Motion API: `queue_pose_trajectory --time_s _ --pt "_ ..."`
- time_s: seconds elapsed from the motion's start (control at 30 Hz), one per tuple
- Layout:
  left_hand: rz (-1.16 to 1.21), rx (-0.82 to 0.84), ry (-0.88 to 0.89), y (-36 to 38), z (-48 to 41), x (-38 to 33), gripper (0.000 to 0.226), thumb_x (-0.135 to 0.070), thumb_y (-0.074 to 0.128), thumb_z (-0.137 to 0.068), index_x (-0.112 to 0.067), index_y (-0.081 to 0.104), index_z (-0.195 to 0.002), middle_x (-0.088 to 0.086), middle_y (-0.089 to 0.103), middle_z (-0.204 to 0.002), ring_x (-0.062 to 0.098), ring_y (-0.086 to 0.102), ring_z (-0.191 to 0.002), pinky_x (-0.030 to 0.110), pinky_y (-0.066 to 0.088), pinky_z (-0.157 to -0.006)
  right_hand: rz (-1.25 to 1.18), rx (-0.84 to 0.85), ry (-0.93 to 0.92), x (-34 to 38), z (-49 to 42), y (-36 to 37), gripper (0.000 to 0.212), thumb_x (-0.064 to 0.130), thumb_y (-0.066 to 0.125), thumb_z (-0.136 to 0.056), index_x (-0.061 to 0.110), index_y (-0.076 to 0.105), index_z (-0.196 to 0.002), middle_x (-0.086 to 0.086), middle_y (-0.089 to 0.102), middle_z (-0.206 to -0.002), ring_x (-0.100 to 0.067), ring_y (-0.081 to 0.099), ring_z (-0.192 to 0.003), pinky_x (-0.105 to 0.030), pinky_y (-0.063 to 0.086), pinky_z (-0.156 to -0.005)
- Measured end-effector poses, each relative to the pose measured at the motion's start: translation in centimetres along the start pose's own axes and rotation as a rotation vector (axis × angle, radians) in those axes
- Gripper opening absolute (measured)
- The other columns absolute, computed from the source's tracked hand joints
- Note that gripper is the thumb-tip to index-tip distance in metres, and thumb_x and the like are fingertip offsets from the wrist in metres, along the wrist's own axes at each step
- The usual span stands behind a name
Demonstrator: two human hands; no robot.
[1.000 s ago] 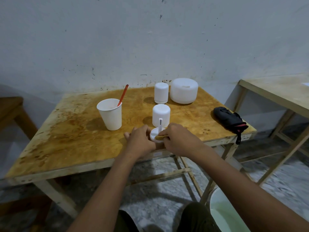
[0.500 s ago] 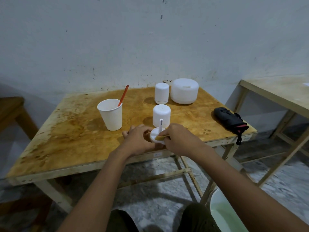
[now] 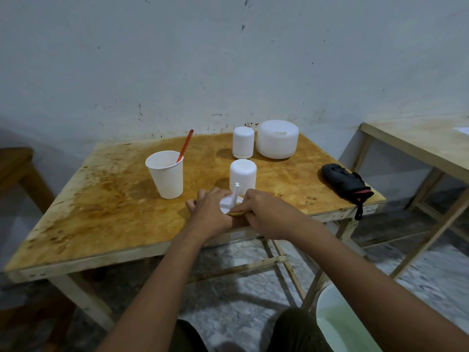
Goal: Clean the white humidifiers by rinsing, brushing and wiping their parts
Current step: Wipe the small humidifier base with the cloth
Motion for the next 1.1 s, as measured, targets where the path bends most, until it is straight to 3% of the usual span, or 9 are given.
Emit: queue_pose_trajectory --time_s 0.17,0.23,0.37,0.53,0.63,0.83,0.97,1.03,1.1 --pt "-0.076 0.055 -0.004 -0.3 0.3 0.1 0.069 -0.067 0.066 -0.075 -0.039 0.049 -0.136 -0.016 0.037 -0.118 0.018 0.030 -0.125 0.037 0.019 -0.088 -0.061 -0.176 0.092 -2.8 0.8 0.0 0.041 0.004 0.047 -0.097 0.021 0.063 -0.131 -0.003 0.053 -0.115 -0.017 0.051 -0.105 -0.025 0.043 -0.084" --pt "-0.132 0.125 0.008 -0.3 0.4 0.4 0.080 -0.073 0.066 -0.071 -0.039 0.045 -0.140 -0.011 0.044 -0.128 0.018 0.031 -0.126 0.040 0.022 -0.093 -0.143 -0.224 0.144 -3.4 1.0 0.8 0.042 0.005 0.046 -0.098 0.022 0.060 -0.133 -0.003 0.054 -0.114 -0.016 0.050 -0.104 -0.022 0.041 -0.084" --pt "-0.137 0.186 0.023 -0.4 0.7 0.7 0.081 -0.068 0.064 -0.077 -0.033 0.039 -0.146 -0.007 0.041 -0.144 0.018 0.029 -0.132 0.039 0.021 -0.098 -0.262 -0.301 0.181 -3.2 1.2 1.1 0.044 0.005 0.047 -0.096 0.027 0.063 -0.130 0.001 0.057 -0.089 -0.005 0.047 -0.072 -0.010 0.037 -0.061" --pt "-0.074 0.122 0.032 -0.6 1.0 0.4 0.068 -0.068 0.065 -0.077 -0.037 0.049 -0.135 -0.015 0.045 -0.111 0.015 0.036 -0.120 0.036 0.021 -0.087 -0.468 -0.288 0.252 -3.0 2.9 1.8 0.038 0.009 0.051 -0.095 0.027 0.066 -0.126 0.004 0.067 -0.075 -0.002 0.051 -0.048 -0.013 0.037 -0.043" --pt "-0.047 0.119 0.003 -0.4 0.8 0.6 0.067 -0.063 0.066 -0.078 -0.035 0.049 -0.136 -0.013 0.049 -0.122 0.016 0.036 -0.122 0.036 0.020 -0.089 -0.426 -0.306 0.247 -2.2 3.4 2.4 0.038 0.011 0.052 -0.095 0.029 0.066 -0.126 0.003 0.065 -0.083 -0.007 0.054 -0.057 -0.021 0.043 -0.048" --pt "-0.095 0.174 0.004 -0.5 1.0 0.4 0.075 -0.070 0.065 -0.076 -0.037 0.045 -0.140 -0.011 0.047 -0.133 0.017 0.033 -0.126 0.037 0.021 -0.090 -0.367 -0.453 0.288 -3.0 3.3 1.1 0.040 0.004 0.052 -0.092 0.023 0.070 -0.122 0.012 0.050 -0.071 -0.003 0.048 -0.063 -0.007 0.037 -0.056" --pt "-0.134 0.241 -0.007 -0.5 0.8 0.3 0.081 -0.067 0.062 -0.080 -0.036 0.034 -0.149 -0.002 0.036 -0.150 0.022 0.026 -0.137 0.042 0.020 -0.099 -0.373 -0.341 0.253 -3.1 2.7 1.2 0.038 0.009 0.052 -0.094 0.028 0.069 -0.123 0.005 0.060 -0.088 -0.006 0.051 -0.071 -0.006 0.039 -0.059" --pt "-0.133 0.288 -0.021 -0.4 0.7 0.4 0.082 -0.066 0.060 -0.082 -0.035 0.029 -0.151 0.001 0.028 -0.157 0.025 0.020 -0.142 0.046 0.018 -0.106 -0.481 -0.363 0.234 -3.1 2.7 0.4 0.035 0.010 0.053 -0.093 0.029 0.071 -0.118 0.008 0.068 -0.088 -0.008 0.057 -0.069 -0.011 0.042 -0.055" --pt "-0.136 0.319 -0.015 -0.3 0.6 0.3 0.078 -0.062 0.060 -0.085 -0.033 0.031 -0.151 0.002 0.033 -0.151 0.025 0.024 -0.139 0.045 0.020 -0.101 -0.609 -0.434 0.245 -3.4 2.7 -0.5 0.030 0.014 0.055 -0.095 0.029 0.073 -0.115 0.012 0.071 -0.088 -0.007 0.061 -0.072 -0.017 0.045 -0.057"
Point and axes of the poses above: each hand's wrist, its own z-axis away from the middle knuckle, its own y-axis out of the palm, x = y × z, the point moved 8 cm from there along -z, towards the middle knuckle
